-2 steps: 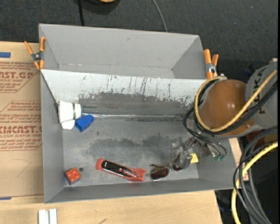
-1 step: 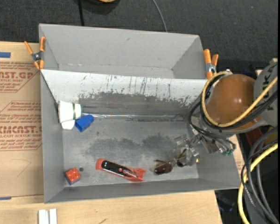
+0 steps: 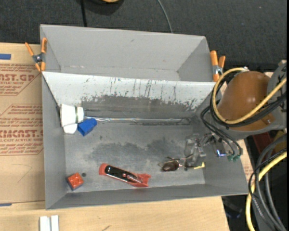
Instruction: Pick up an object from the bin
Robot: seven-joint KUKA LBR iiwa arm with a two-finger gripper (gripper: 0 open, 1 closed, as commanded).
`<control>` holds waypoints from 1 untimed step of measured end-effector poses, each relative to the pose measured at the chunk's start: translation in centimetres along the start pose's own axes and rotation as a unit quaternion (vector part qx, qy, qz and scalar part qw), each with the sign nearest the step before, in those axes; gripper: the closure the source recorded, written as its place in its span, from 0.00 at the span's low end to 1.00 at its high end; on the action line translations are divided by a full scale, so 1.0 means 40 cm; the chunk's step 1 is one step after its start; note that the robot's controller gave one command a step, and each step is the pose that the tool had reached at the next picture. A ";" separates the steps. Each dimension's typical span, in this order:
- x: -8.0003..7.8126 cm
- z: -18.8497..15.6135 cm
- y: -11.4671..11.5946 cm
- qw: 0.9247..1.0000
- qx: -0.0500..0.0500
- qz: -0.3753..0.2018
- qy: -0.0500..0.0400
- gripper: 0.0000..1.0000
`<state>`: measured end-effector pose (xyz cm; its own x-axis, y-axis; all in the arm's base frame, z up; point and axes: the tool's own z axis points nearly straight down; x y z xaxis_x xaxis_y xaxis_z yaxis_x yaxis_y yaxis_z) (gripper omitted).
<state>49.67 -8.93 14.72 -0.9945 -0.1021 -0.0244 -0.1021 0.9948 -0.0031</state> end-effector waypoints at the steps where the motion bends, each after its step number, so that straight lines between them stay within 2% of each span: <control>1: 0.016 -0.008 -0.008 0.998 0.000 -0.069 0.001 1.00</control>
Offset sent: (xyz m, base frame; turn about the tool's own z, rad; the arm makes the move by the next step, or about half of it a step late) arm -0.0025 0.0399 -0.0209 0.0888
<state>49.06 -9.32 15.03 -0.9712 -0.2374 -0.0218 -0.2373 0.9714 -0.0066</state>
